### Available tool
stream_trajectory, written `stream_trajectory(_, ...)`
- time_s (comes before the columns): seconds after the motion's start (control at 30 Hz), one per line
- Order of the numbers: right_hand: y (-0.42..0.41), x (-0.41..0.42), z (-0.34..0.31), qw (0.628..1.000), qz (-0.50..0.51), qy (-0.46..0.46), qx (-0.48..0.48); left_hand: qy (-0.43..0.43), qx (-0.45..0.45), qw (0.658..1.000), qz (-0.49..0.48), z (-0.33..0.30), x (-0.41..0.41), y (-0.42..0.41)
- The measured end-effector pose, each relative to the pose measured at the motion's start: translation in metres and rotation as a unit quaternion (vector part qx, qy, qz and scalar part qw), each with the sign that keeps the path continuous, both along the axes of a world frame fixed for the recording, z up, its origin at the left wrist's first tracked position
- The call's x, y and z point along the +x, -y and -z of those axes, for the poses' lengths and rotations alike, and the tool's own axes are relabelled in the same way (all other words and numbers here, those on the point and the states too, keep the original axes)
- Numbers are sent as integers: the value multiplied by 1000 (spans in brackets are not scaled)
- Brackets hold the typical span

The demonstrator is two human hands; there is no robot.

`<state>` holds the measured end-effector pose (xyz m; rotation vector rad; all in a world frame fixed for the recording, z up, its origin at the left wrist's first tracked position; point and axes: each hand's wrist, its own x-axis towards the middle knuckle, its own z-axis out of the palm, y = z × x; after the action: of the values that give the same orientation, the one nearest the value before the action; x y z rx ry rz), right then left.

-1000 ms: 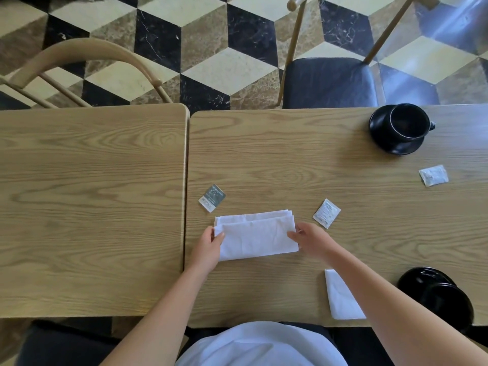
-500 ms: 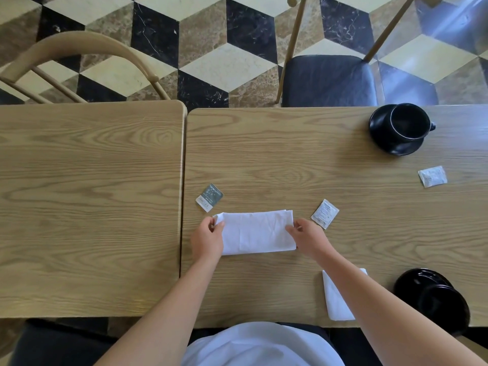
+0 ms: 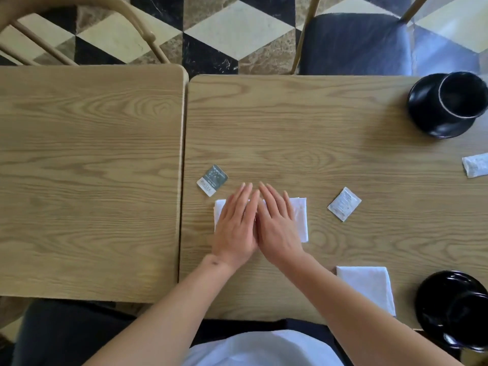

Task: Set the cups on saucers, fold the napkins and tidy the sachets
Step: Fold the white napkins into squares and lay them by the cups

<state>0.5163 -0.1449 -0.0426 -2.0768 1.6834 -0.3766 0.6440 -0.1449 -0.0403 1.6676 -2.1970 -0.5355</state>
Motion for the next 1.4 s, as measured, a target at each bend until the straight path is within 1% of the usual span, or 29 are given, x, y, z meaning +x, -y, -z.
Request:
stream_trajectory(0.07,14,5,17,1000,1,7,-7,3,11,1000,-4,11,1,10)
stream_trajectory(0.17,21,4,40,999,-30,-6,-22,16,13,1000,7,30,7,15)
stream_trajectory(0.37,11,-6,57,997,-62,-29,-39,101,17,995,19,50,5,1)
stream_trajectory(0.43,12,-18,57,998,-48,-31,-42,141,20,990,22,54,6,0)
stream_trajectory(0.5,14,-37,54,998,-10,-35,-46,173,34,984,29,56,6,1)
stream_trajectory(0.6,11,-59,48,998,5,-40,-47,187,63,980,31,49,9,1)
stream_trajectory(0.67,9,-62,44,998,10,-43,-35,171,100,980,-21,37,17,-4)
stream_trajectory(0.7,10,-62,38,999,17,-44,-25,147,102,982,-54,28,23,-10)
stream_trajectory(0.73,11,-61,33,998,18,-50,-15,114,84,988,-66,19,27,-20)
stream_trajectory(0.8,18,-59,21,996,-4,-89,9,32,48,998,-37,1,22,-45)
stream_trajectory(0.83,24,-59,16,992,-21,-117,35,-8,72,997,-40,-7,12,-57)
stream_trajectory(0.87,31,-58,9,987,-37,-142,70,-47,126,988,-72,-15,-2,-66)
stream_trajectory(0.9,39,-56,3,979,-50,-163,109,-90,204,966,-128,-23,-16,-72)
stream_trajectory(0.93,46,-54,-4,973,-59,-175,141,-131,288,929,-190,-28,-28,-75)
stream_trajectory(0.97,52,-51,-10,968,-67,-180,164,-161,364,884,-247,-31,-35,-77)
stream_trajectory(1.0,57,-48,-15,963,-78,-184,184,-185,426,835,-296,-30,-38,-79)
stream_trajectory(1.03,61,-44,-21,957,-90,-184,204,-221,483,778,-335,-32,-37,-81)
stream_trajectory(1.1,64,-39,-31,945,-102,-163,265,-326,558,663,-379,-35,-32,-80)
stream_trajectory(1.17,62,-37,-38,935,-91,-123,319,-402,567,578,-429,-40,-31,-75)
stream_trajectory(1.23,53,-38,-45,938,-80,-100,321,-445,561,494,-493,-39,-33,-70)
stream_trajectory(1.3,41,-36,-52,935,-88,-85,332,-496,545,419,-530,-42,-36,-66)
stream_trajectory(1.33,33,-35,-54,930,-89,-76,347,-522,533,399,-533,-43,-36,-66)
stream_trajectory(1.37,27,-34,-57,925,-88,-65,364,-548,522,387,-527,-47,-35,-67)
stream_trajectory(1.4,20,-32,-61,920,-75,-51,381,-565,512,389,-517,-51,-34,-68)
